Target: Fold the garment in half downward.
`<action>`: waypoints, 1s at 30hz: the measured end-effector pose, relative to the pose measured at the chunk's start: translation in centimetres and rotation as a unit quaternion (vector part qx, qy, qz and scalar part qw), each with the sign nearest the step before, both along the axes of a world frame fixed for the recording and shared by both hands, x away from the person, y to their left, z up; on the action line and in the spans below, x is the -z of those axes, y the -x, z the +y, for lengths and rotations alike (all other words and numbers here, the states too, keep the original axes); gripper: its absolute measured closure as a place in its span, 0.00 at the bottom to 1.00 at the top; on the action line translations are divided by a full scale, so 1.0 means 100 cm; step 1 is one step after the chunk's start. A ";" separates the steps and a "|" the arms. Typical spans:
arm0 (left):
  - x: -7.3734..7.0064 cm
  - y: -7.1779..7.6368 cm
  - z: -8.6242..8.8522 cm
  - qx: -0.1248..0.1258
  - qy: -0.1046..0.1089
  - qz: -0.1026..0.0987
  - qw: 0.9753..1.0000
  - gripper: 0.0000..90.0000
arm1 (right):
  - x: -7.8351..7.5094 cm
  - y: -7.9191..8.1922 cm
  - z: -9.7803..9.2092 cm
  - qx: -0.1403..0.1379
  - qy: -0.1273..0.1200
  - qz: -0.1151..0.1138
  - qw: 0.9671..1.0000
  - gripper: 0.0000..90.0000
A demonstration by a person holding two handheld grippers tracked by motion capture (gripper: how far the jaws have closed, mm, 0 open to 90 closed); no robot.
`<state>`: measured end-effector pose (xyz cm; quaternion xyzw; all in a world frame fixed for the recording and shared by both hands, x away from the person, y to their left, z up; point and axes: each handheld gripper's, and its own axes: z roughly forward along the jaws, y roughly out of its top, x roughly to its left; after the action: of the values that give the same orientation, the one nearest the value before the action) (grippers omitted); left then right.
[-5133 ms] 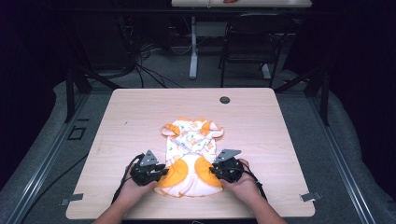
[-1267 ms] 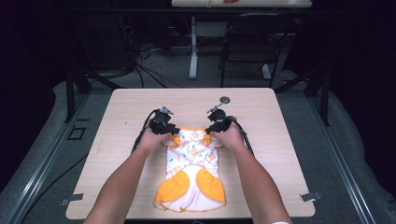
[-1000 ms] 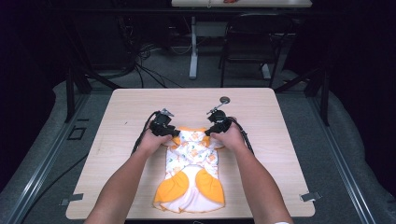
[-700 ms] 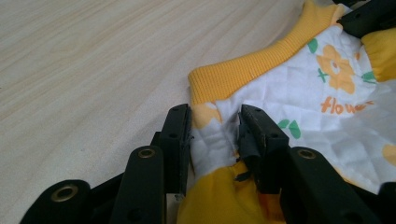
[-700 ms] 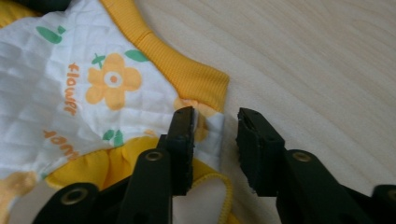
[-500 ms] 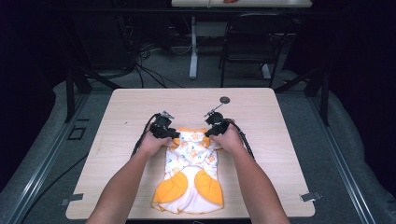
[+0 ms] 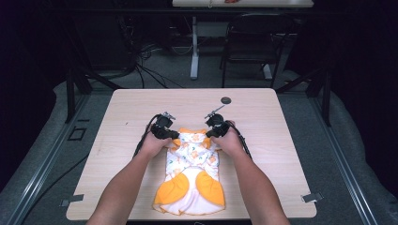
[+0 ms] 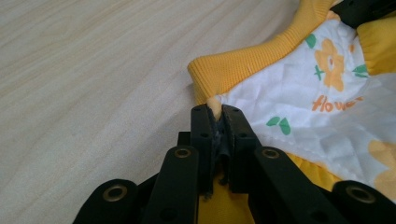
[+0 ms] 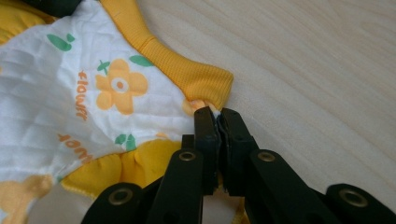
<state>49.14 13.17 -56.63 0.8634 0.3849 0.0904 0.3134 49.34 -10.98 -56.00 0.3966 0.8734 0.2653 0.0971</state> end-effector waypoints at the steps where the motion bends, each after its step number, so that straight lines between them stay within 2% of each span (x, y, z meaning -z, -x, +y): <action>1: -0.001 0.000 0.000 0.000 -0.003 -0.002 1.000 0.95 | -0.001 0.000 0.000 -0.003 0.003 -0.001 1.000 0.96; 6: -0.005 0.001 0.000 -0.004 0.002 -0.008 1.000 0.96 | -0.006 0.002 -0.002 -0.009 0.006 -0.008 1.000 0.96; 10: -0.014 0.002 0.001 -0.005 0.007 -0.017 1.000 0.96 | -0.013 0.005 -0.004 -0.009 -0.003 -0.017 1.000 0.96; 11: -0.017 0.002 0.002 -0.004 0.010 -0.019 1.000 0.96 | -0.016 0.006 -0.005 -0.006 -0.018 -0.022 1.000 0.96; 14: -0.021 0.002 0.002 -0.005 0.012 -0.022 1.000 0.96 | -0.019 0.006 -0.007 -0.006 -0.024 -0.020 0.999 0.96; 19: -0.033 0.003 0.003 0.000 0.011 -0.030 0.999 0.96 | -0.029 0.007 -0.013 -0.005 -0.036 -0.034 0.999 0.96; 24: -0.040 0.004 0.005 0.001 0.017 -0.038 0.999 0.96 | -0.039 0.007 -0.012 -0.012 -0.028 -0.043 0.999 0.96; 27: -0.048 0.004 0.009 -0.002 0.027 -0.046 0.999 0.96 | -0.051 0.007 -0.010 -0.016 -0.029 -0.053 0.998 0.96; 30: -0.056 0.004 0.011 -0.002 0.026 -0.052 0.998 0.96 | -0.060 0.008 -0.007 -0.023 -0.021 -0.060 0.998 0.96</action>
<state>48.73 14.27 -51.07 0.8481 0.3723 0.1261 0.3553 48.58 -11.69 -50.02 0.3617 0.8692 0.3091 0.1344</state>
